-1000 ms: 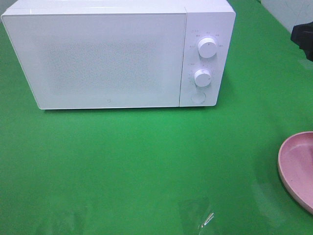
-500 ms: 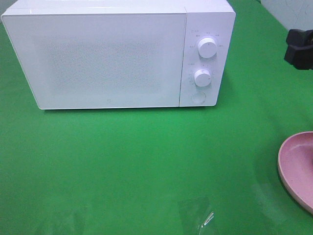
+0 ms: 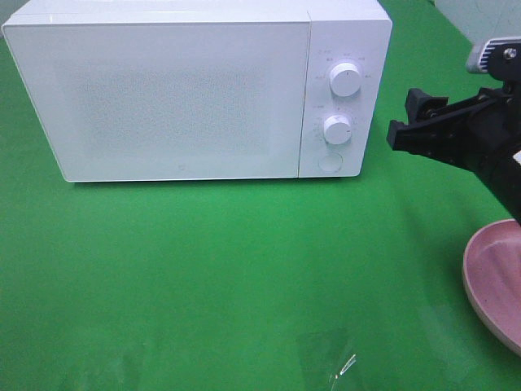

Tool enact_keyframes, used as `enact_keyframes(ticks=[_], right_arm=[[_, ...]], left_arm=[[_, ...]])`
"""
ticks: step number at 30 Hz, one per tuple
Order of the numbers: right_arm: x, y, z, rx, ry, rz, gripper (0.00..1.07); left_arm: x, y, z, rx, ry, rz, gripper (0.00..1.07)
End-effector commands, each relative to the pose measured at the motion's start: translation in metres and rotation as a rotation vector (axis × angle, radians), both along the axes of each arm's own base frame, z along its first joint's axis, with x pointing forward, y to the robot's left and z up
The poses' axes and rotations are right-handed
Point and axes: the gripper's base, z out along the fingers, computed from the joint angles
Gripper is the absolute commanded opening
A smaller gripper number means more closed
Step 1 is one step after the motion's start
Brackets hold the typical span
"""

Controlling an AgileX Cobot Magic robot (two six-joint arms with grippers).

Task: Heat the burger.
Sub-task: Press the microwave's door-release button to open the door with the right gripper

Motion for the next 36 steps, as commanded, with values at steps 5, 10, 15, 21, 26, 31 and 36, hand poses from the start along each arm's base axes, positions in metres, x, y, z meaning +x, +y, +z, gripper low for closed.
enact_keyframes(ticks=[5,10,15,21,26,31,36], right_arm=[[-0.008,0.017,-0.009,-0.024,-0.015,-0.001,0.73],[-0.012,0.039,-0.022,-0.035,0.019,0.025,0.73],[-0.007,0.060,-0.030,-0.041,0.025,0.039,0.73],[-0.001,0.066,-0.037,-0.010,0.035,0.035,0.73],[-0.001,0.066,-0.039,0.195,0.052,0.023,0.71],[-0.001,0.067,-0.039,0.415,0.054,0.009,0.64],[-0.002,0.067,-0.040,0.779,0.072,-0.021,0.46]], left_arm=[[0.000,0.000,0.000,-0.004,0.000,-0.003,1.00],[0.000,0.000,0.000,-0.004,0.000,-0.003,1.00],[0.000,0.000,0.000,-0.004,0.000,-0.003,1.00],[0.000,0.000,0.000,-0.004,0.000,-0.003,1.00],[0.000,0.000,0.000,-0.004,0.000,-0.003,1.00],[0.000,0.000,0.000,-0.004,0.000,-0.003,1.00],[0.000,0.000,0.000,-0.004,0.000,-0.003,1.00]])
